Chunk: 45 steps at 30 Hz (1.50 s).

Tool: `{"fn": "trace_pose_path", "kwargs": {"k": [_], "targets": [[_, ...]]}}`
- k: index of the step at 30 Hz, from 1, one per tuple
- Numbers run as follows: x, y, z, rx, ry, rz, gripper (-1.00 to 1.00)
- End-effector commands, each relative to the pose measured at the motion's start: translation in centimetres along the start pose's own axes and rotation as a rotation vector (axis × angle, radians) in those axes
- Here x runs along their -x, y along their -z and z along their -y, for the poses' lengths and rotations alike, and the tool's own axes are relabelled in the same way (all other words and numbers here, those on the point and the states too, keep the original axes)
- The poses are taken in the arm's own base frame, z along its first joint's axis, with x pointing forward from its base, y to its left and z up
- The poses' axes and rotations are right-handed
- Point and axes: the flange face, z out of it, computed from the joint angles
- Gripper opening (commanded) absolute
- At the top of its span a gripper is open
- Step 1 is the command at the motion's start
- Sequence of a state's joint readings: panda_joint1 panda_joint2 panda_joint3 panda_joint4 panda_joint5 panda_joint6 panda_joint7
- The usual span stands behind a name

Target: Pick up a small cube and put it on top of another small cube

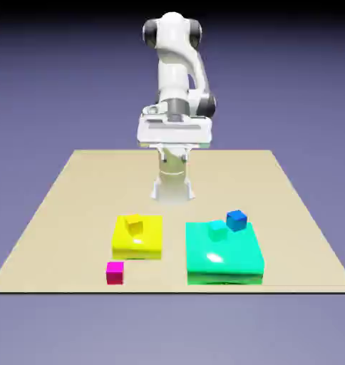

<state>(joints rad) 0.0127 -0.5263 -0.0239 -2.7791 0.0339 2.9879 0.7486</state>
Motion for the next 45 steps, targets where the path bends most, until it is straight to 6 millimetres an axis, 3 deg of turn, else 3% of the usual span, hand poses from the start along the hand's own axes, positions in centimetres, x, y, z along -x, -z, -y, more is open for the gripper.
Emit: {"fn": "trace_pose_path", "kwargs": {"k": [1, 9, 20, 33, 45], "targets": [[-0.7, -1.1, -0.6, 0.035, -0.053, 0.037, 0.0], [-5.0, -9.7, -7.0, 0.299, -0.467, 0.321, 0.0], [-7.5, -18.8, -17.0, 0.576, -0.996, 0.65, 0.0], [-9.6, -25.9, -26.6, 0.729, -1.484, 0.931, 0.0], [-11.1, -30.9, -31.5, 0.789, -1.688, 1.154, 0.0]]}}
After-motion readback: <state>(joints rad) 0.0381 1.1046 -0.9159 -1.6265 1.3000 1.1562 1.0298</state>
